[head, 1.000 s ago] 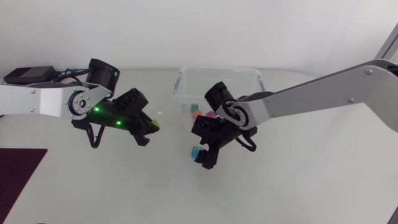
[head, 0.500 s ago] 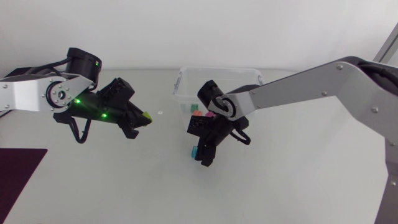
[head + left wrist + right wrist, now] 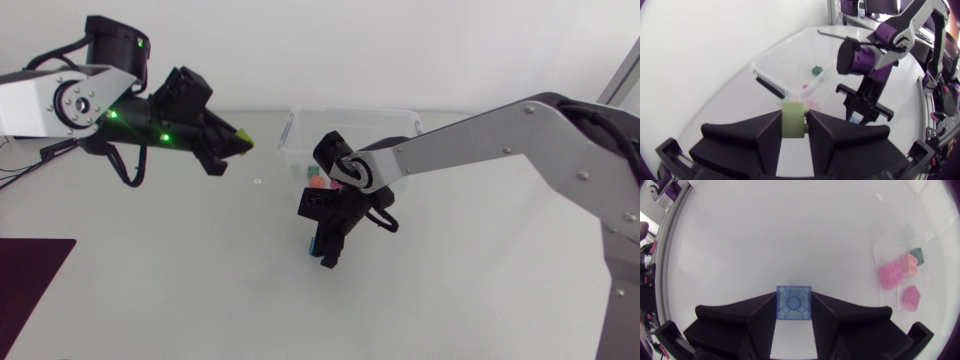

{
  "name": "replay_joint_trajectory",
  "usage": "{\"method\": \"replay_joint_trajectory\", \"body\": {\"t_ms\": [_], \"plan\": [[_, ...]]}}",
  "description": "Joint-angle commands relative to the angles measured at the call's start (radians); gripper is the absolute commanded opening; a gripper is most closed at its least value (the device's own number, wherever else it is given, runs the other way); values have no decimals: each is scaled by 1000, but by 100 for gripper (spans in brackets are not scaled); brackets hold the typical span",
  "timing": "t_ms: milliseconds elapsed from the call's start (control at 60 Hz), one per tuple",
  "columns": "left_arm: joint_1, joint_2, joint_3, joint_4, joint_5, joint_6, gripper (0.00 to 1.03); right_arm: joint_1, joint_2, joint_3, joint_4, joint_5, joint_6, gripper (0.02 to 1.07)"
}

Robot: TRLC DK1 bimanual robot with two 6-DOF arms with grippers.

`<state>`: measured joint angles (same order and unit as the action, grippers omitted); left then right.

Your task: Pick up the duplo bricks and place them in the container

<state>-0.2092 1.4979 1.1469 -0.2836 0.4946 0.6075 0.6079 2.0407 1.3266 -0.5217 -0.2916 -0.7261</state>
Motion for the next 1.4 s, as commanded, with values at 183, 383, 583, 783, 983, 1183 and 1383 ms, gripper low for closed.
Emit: {"method": "replay_joint_trajectory", "body": {"t_ms": [183,383,583,783,983,1183,1383], "plan": [[-39,156,178,93,65,-103,29,-11,-208,-112,-12,-4,37,21],[-82,248,235,141,73,-127,30,-53,-324,-141,-8,-4,65,21],[-119,325,283,204,71,-141,31,-114,-405,-136,2,-4,85,21],[-133,413,373,156,58,-137,97,-189,-453,-115,46,-4,122,21],[-150,421,399,63,36,-123,100,-252,-473,-73,112,-4,172,21],[-151,375,387,-68,-16,-52,99,-293,-462,-24,169,0,229,21],[-130,251,258,-78,-50,-18,99,-327,-467,-6,219,-1,269,21]]}}
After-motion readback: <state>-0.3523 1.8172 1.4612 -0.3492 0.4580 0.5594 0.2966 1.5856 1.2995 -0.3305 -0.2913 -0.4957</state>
